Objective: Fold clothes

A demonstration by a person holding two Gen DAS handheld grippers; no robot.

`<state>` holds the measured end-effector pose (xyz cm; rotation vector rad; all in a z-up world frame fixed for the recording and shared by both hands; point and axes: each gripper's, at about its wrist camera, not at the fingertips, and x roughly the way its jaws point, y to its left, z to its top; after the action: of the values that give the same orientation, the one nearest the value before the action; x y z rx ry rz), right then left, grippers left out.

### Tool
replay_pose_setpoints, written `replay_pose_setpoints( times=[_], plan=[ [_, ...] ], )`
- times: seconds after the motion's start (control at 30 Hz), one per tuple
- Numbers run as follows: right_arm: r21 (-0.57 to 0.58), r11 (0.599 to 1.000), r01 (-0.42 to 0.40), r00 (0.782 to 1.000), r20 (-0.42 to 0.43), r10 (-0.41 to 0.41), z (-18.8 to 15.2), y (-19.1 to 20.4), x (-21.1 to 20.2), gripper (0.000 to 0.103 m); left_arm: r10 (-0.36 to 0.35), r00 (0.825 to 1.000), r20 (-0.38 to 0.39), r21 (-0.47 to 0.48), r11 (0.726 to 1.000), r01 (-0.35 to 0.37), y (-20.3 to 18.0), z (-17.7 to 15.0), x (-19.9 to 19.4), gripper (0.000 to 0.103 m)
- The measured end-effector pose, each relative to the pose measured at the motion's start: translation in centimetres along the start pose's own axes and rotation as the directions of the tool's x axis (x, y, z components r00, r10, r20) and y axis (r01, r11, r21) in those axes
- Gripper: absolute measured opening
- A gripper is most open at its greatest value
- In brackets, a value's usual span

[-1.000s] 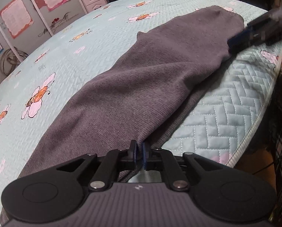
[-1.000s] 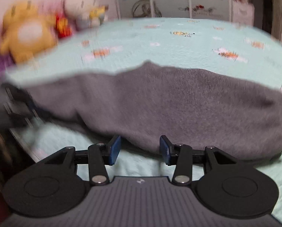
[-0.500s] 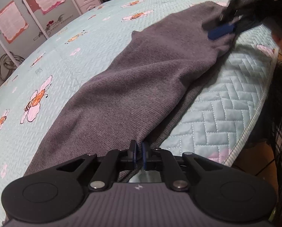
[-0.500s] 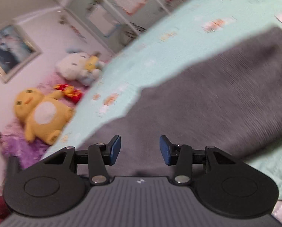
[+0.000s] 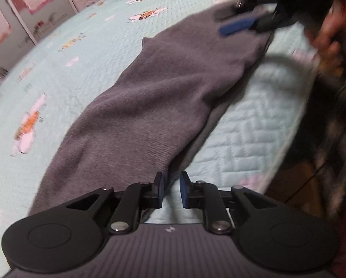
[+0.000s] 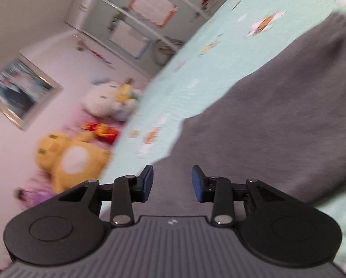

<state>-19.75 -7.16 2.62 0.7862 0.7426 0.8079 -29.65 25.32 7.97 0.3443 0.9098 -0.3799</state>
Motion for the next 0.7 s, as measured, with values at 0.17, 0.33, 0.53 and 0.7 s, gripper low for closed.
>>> replay_pose_setpoints(
  times=[0.17, 0.33, 0.53, 0.7],
  plan=[
    [0.010, 0.997, -0.073, 0.996, -0.055, 0.073, -0.9, -1.7, 2.8, 0.038, -0.159, 0.976, 0.150, -0.280, 0.940, 0.196, 5.4, 2.6, -1.1, 0.029],
    [-0.078, 0.994, -0.075, 0.995, -0.078, 0.069, -3.0, -2.0, 3.6, 0.036, -0.307, 0.903, 0.300, -0.535, 0.730, 0.426, 11.5, 7.0, 4.5, 0.049],
    [-0.146, 0.981, -0.129, 0.991, -0.042, 0.124, -4.2, -2.7, 3.1, 0.033, -0.466, 0.811, 0.353, -0.657, 0.494, 0.570, 15.3, 10.4, 13.1, 0.051],
    [-0.141, 0.977, -0.158, 0.987, -0.034, 0.155, -4.1, -3.2, 3.0, 0.033, -0.592, 0.706, 0.388, -0.731, 0.269, 0.627, 16.9, 11.1, 18.6, 0.056]
  ],
)
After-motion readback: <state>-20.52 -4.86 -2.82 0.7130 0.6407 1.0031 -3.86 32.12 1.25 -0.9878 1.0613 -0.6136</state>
